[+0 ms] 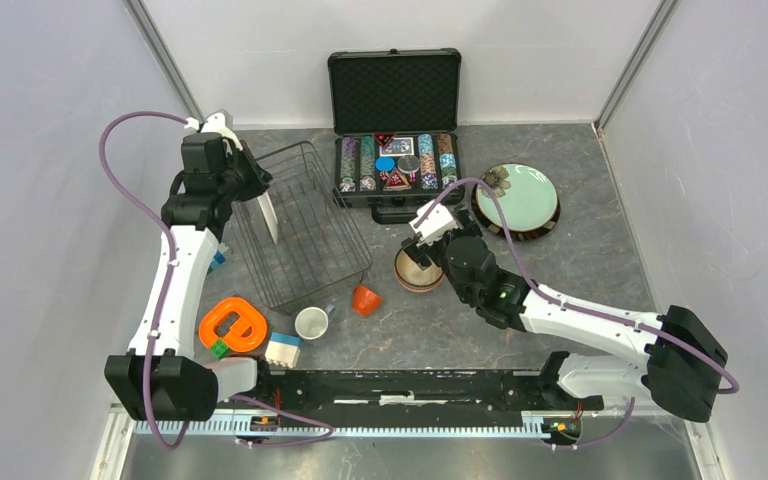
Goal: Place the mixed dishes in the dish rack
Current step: Insert the plate into the dish rack, then pick up the plate at the center of the board.
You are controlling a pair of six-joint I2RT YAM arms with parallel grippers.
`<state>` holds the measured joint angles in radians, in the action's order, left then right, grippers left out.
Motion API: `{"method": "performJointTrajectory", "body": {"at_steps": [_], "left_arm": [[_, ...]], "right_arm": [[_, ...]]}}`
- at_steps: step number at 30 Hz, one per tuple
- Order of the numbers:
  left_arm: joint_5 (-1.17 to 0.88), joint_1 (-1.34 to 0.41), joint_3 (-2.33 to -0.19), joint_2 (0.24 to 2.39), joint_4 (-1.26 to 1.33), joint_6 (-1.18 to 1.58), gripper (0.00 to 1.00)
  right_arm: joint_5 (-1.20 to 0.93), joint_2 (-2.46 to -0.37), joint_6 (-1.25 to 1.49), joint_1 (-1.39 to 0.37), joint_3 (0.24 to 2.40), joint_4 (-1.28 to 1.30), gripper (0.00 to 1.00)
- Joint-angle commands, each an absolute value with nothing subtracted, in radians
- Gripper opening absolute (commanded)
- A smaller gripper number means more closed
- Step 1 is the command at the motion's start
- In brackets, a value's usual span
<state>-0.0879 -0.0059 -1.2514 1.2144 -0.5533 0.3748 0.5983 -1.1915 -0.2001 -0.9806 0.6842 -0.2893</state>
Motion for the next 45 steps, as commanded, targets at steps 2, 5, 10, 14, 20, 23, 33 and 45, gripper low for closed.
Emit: {"method": "performJointTrajectory", "body": {"at_steps": [2,5,10,14,20,23,33,45], "left_arm": [[-0.264,-0.002,-1.308,1.198,-0.559,0.378,0.02],[-0.364,-0.002,-1.306,1.203,-0.536,0.418,0.02],[-0.551,-0.002,-1.27,1.205,-0.446,0.521,0.02],[-0.694,-0.002,-1.215,1.189,-0.323,0.602,0.13],[-0.76,-0.011,-1.135,1.154,-0.205,0.683,0.55],[-0.768,-0.026,-1.122,1.143,-0.199,0.686,0.66],[-0.775,-0.105,-1.091,1.14,-0.186,0.683,0.81],[-0.673,-0.184,-1.147,1.15,-0.299,0.578,0.83]], "right_arm": [[0.63,-1.142,-0.147,-0.908,0.685,-0.301,0.94],[0.596,-1.125,-0.082,-0.819,0.681,-0.268,0.95],[0.469,-1.117,0.045,-0.635,0.678,-0.203,0.95],[0.352,-1.128,0.148,-0.456,0.681,-0.156,0.95],[0.129,-1.205,0.34,-0.157,0.712,-0.105,0.94],[0.056,-1.26,0.419,-0.044,0.729,-0.087,0.94],[-0.19,-1.431,0.517,0.21,0.76,-0.161,0.81],[-0.091,-1.642,0.361,0.22,1.042,-0.018,0.8]]}}
